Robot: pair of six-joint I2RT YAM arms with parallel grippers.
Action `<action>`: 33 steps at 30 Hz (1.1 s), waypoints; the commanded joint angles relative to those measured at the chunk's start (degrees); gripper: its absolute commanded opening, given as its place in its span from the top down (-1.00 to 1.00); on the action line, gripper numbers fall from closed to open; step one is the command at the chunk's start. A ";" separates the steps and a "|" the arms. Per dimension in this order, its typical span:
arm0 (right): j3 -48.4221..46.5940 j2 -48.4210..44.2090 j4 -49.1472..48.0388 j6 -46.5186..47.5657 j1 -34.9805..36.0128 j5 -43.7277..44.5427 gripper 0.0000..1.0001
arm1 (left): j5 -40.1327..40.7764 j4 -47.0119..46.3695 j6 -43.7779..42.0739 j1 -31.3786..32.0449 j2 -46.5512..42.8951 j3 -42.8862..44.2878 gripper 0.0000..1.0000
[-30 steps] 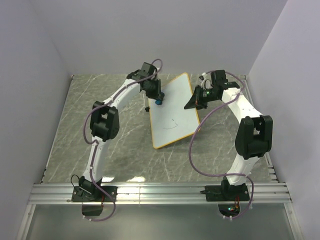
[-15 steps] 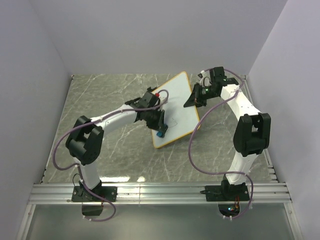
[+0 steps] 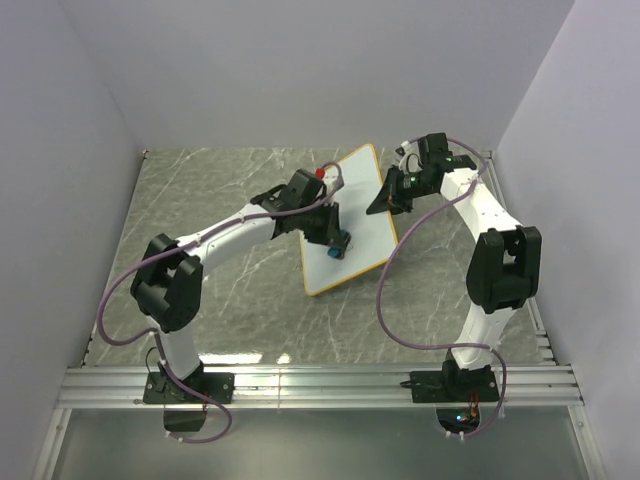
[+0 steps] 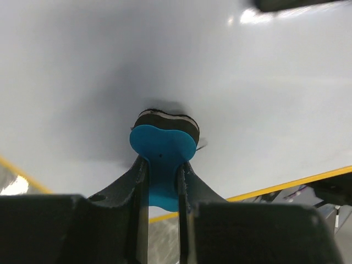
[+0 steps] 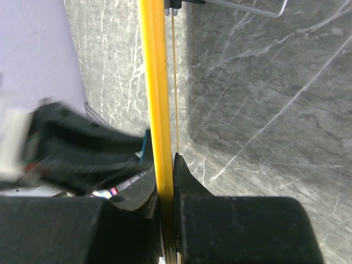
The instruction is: Erase the whiteboard
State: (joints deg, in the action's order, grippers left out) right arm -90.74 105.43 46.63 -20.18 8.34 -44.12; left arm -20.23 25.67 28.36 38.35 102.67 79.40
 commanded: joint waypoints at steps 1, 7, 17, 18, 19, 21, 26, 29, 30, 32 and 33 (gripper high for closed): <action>2.50 1.18 6.45 -1.52 3.35 5.45 1.00 | -2.09 -1.94 0.91 1.81 1.91 7.60 0.99; 2.41 1.01 6.45 -1.44 3.53 5.71 1.00 | -4.56 -3.00 2.93 2.17 3.93 9.29 0.99; 3.20 0.74 6.19 -1.00 3.61 5.97 1.00 | 2.73 1.75 1.79 1.29 8.42 5.60 0.99; 3.29 0.74 6.02 -1.00 3.61 5.97 1.00 | 3.17 1.92 1.79 0.42 8.86 5.33 0.99; 3.46 0.66 5.93 -1.08 3.61 5.89 1.00 | 3.35 2.01 1.70 -0.28 9.99 5.33 0.99; 3.81 0.66 5.75 -1.17 3.53 5.80 1.00 | 4.32 3.32 1.70 -2.12 12.18 6.73 0.99; 4.25 0.66 5.40 -1.17 3.53 5.53 1.00 | 5.02 5.97 -0.49 -4.16 15.19 12.18 0.99; 4.08 0.74 5.49 -1.00 3.53 5.71 1.00 | 2.75 6.58 -1.38 -3.11 14.67 15.17 0.99; 3.99 0.83 5.40 -1.00 3.53 5.62 1.00 | 2.48 6.50 -1.38 -1.89 13.79 15.70 0.99; 3.90 1.18 5.22 -1.26 3.53 5.62 1.00 | 1.43 5.97 -0.85 0.40 12.91 15.70 0.99; 3.82 1.27 5.14 -1.35 3.53 5.54 1.00 | 1.07 5.71 -0.50 1.37 11.95 15.44 0.99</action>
State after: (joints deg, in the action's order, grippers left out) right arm -88.90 104.81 43.59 -17.50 8.80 -43.00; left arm -16.86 33.36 28.25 34.28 115.22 93.56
